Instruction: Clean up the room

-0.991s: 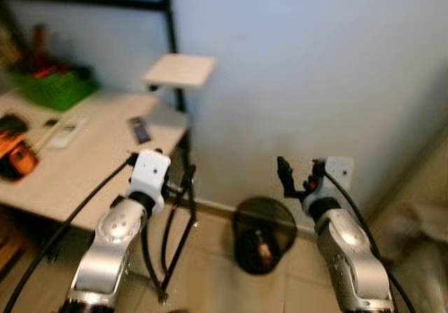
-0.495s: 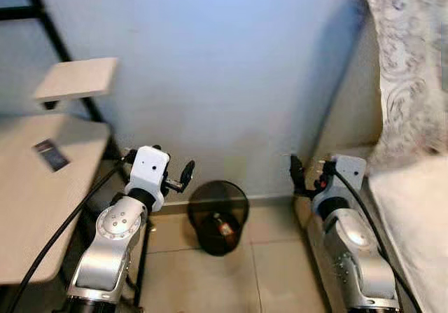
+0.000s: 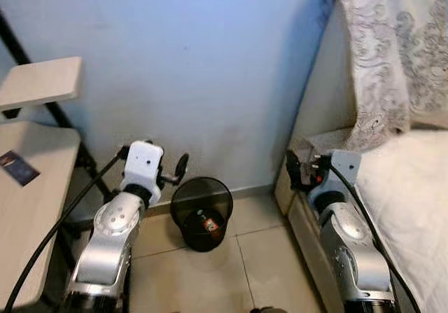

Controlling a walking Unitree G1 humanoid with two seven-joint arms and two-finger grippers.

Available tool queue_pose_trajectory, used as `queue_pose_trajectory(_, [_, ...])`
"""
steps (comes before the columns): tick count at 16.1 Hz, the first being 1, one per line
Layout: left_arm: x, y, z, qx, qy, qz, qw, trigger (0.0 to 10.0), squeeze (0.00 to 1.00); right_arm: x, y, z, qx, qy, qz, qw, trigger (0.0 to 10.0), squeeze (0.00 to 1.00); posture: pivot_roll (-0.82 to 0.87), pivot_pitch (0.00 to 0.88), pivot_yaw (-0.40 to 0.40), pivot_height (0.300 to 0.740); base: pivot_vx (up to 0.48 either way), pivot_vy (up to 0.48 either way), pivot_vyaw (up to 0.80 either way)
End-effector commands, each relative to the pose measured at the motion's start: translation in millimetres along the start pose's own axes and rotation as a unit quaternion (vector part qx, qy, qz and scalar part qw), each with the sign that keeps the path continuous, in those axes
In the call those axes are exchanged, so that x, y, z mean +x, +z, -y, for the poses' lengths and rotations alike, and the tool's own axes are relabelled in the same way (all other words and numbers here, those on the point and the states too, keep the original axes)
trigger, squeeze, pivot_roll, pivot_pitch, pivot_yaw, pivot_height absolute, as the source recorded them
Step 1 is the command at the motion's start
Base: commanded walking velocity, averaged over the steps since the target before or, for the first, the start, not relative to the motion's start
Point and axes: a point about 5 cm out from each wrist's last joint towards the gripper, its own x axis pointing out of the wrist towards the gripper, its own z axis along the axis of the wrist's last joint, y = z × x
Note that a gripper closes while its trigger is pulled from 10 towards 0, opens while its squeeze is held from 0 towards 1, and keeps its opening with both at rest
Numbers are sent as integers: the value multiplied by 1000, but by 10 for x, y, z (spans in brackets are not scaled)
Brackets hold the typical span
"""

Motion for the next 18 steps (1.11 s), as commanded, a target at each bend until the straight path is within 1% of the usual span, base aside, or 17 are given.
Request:
queue_pose_trajectory(1, [-12,-16,32,5,-4,-8,1000,10000,165,-3,-6,35,6,-13,-1,1000,10000,0,-13,0,9,740,0,0,-781])
queue_pose_trajectory(7, [15,29,50,-12,8,4,1000,10000,157,-8,23,68,-4,-11,0,1000,10000,0,-25,0,-2,740,0,0,-780])
queue_pose_trajectory(15, [23,57,-11,-10,24,15,1000,10000,169,6,26,56,-6,-12,2,1000,10000,0,-18,0,-2,740,0,0,-780])
queue_pose_trajectory(18, [17,51,-31,-15,32,15,999,10000,165,8,30,53,-12,-10,2,1000,10000,0,-23,0,-1,740,0,-289,-781])
